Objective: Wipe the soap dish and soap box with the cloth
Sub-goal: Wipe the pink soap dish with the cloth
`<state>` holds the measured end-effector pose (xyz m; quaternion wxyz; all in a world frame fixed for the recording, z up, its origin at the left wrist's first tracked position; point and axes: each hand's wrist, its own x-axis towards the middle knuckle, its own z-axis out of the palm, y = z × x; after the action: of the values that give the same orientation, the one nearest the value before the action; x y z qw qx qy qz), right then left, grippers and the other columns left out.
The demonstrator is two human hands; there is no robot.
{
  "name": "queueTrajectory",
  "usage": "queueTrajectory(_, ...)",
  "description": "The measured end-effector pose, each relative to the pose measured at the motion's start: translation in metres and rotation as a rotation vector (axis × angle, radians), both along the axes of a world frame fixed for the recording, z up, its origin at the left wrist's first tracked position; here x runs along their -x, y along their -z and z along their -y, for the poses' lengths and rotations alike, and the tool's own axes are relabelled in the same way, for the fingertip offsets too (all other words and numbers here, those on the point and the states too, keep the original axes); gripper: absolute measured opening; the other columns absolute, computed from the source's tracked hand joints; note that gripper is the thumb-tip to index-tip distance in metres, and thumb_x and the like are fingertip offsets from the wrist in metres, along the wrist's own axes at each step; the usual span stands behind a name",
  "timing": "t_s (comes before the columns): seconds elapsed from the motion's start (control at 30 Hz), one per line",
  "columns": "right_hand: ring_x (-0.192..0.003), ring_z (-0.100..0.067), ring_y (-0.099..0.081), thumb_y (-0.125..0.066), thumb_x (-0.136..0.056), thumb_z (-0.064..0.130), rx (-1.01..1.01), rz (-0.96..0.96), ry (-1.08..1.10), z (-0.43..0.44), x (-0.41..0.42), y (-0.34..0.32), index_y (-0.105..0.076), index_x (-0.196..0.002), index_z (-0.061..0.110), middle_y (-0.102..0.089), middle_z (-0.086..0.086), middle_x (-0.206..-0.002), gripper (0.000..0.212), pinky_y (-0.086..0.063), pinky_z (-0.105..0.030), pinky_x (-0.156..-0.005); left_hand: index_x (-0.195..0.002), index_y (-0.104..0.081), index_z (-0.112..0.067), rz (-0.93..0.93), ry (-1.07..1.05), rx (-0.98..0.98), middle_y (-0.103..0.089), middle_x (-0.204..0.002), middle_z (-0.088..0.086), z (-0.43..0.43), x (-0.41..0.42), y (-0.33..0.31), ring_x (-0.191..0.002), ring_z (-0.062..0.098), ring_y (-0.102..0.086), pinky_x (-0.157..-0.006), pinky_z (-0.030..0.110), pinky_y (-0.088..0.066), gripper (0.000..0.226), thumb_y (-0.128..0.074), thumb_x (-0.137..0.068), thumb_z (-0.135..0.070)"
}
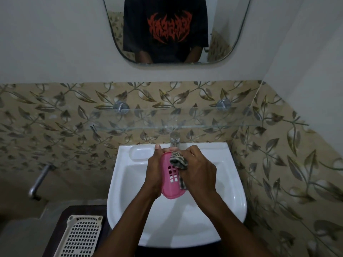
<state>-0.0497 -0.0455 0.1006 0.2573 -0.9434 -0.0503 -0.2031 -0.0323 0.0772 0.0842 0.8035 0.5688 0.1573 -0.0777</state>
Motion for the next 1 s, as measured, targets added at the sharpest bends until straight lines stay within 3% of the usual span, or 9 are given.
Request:
queueTrajectory(0.1, -0.055, -0.011, -0.058, -0.086, -0.070, 0.030, 0.006, -0.038, 0.038, -0.001, 0.009, 0.006, -0.068, -0.088, 0.020, -0.060, 0.004, -0.081, 0.028, -0.053, -0.025, -0.048, -0.103, -0.071, -0.012, -0.013, -0.102, 0.017, -0.070, -0.102, 0.029, -0.003, -0.002, -0.001, -0.093, 0.042, -0.066, -0.094, 0.060, -0.051, 0.078, -0.051, -0.073, -0.081)
queueTrajectory(0.2, -0.053, -0.009, -0.057, -0.085, -0.071, 0.032, -0.003, -0.109, 0.054, -0.007, 0.024, 0.010, -0.067, -0.085, 0.022, -0.058, 0.007, -0.079, 0.026, -0.048, -0.020, -0.048, -0.121, -0.064, -0.005, -0.067, -0.133, 0.157, -0.064, -0.110, 0.034, -0.012, -0.008, 0.005, -0.095, 0.042, -0.065, -0.091, 0.056, -0.053, 0.107, -0.066, -0.052, -0.087)
queueTrajectory(0.33, -0.055, -0.010, -0.057, -0.082, -0.074, 0.038, -0.085, -0.182, 0.063, -0.011, 0.040, 0.013, -0.064, -0.080, 0.024, -0.055, 0.009, -0.078, 0.023, -0.048, -0.019, -0.050, -0.140, -0.047, 0.002, -0.071, -0.089, 0.316, -0.057, -0.111, 0.030, -0.025, -0.011, 0.010, -0.088, 0.039, -0.064, -0.086, 0.052, -0.054, 0.114, -0.063, -0.064, -0.082)
queueTrajectory(0.43, -0.061, -0.006, -0.055, -0.082, -0.073, 0.038, -0.134, -0.198, 0.002, -0.012, 0.046, 0.006, -0.067, -0.087, 0.023, -0.060, 0.009, -0.084, 0.025, -0.032, -0.002, -0.055, -0.138, -0.050, 0.000, -0.083, -0.154, 0.388, -0.061, -0.106, 0.025, -0.023, -0.009, 0.009, -0.088, 0.036, -0.064, -0.083, 0.049, -0.054, 0.100, -0.050, -0.076, -0.079)
queueTrajectory(0.5, -0.075, -0.008, -0.064, -0.078, -0.076, 0.036, -0.144, -0.212, -0.124, -0.016, 0.050, 0.001, -0.070, -0.097, 0.027, -0.067, 0.011, -0.097, 0.025, -0.034, 0.002, -0.063, -0.137, -0.052, -0.001, -0.095, -0.204, 0.389, -0.058, -0.110, 0.026, -0.022, -0.011, 0.012, -0.093, 0.039, -0.061, -0.086, 0.049, -0.052, 0.109, -0.061, -0.064, -0.081)
queueTrajectory(0.57, -0.086, -0.012, -0.068, -0.075, -0.077, 0.034, -0.094, -0.184, -0.237, -0.019, 0.053, 0.001, -0.072, -0.103, 0.029, -0.068, 0.009, -0.109, 0.027, -0.042, -0.006, -0.071, -0.132, -0.055, 0.000, -0.109, -0.209, 0.362, -0.060, -0.110, 0.027, -0.022, -0.011, 0.011, -0.095, 0.039, -0.060, -0.088, 0.050, -0.052, 0.111, -0.068, -0.058, -0.081)
queueTrajectory(0.63, -0.084, -0.013, -0.068, -0.077, -0.076, 0.037, -0.081, -0.188, -0.231, -0.018, 0.051, 0.001, -0.071, -0.101, 0.031, -0.067, 0.010, -0.108, 0.027, -0.043, -0.011, -0.069, -0.120, -0.061, 0.000, -0.099, -0.201, 0.359, -0.067, -0.093, 0.022, -0.020, -0.010, 0.006, -0.079, 0.034, -0.066, -0.076, 0.044, -0.056, 0.089, -0.052, -0.078, -0.077)
queueTrajectory(0.9, -0.066, -0.012, -0.060, -0.077, -0.078, 0.042, -0.206, -0.156, 0.142, 0.003, 0.038, 0.004, -0.067, -0.084, 0.026, -0.058, 0.011, -0.085, 0.019, -0.048, -0.026, -0.056, -0.136, -0.051, -0.002, -0.064, -0.058, 0.423, -0.067, -0.092, 0.020, -0.019, -0.006, -0.003, -0.076, 0.033, -0.068, -0.072, 0.042, -0.059, 0.097, -0.044, -0.076, -0.077)
queueTrajectory(1.0, -0.075, -0.011, -0.063, -0.078, -0.078, 0.032, -0.477, -0.174, 0.167, 0.004, 0.036, 0.008, -0.067, -0.088, 0.021, -0.062, 0.011, -0.086, 0.018, -0.046, -0.019, -0.062, -0.139, -0.048, -0.005, -0.046, -0.037, 0.444, -0.064, -0.102, 0.021, -0.019, -0.003, -0.002, -0.082, 0.035, -0.067, -0.076, 0.044, -0.057, 0.100, -0.048, -0.073, -0.080)
